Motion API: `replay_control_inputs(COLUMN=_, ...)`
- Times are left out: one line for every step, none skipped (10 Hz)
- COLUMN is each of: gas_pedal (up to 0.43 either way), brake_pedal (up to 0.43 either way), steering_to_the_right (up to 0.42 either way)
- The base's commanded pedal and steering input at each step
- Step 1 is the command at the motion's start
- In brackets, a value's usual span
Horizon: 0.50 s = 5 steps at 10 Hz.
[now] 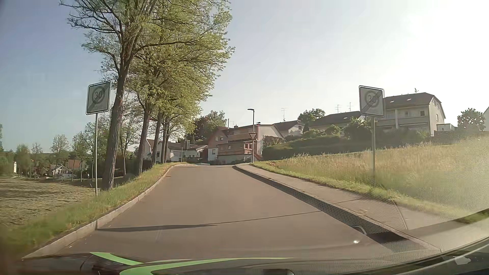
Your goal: Follow the waypoints while adhering to traffic rules and regulations
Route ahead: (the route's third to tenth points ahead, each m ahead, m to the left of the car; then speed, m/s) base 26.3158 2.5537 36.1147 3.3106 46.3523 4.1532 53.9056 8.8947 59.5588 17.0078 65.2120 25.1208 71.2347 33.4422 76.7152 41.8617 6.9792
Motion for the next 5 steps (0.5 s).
replay_control_inputs(gas_pedal=0.169, brake_pedal=0.000, steering_to_the_right=-0.087)
replay_control_inputs(gas_pedal=0.177, brake_pedal=0.000, steering_to_the_right=-0.087)
replay_control_inputs(gas_pedal=0.177, brake_pedal=0.000, steering_to_the_right=-0.084)
replay_control_inputs(gas_pedal=0.177, brake_pedal=0.000, steering_to_the_right=-0.081)
replay_control_inputs(gas_pedal=0.177, brake_pedal=0.000, steering_to_the_right=-0.079)
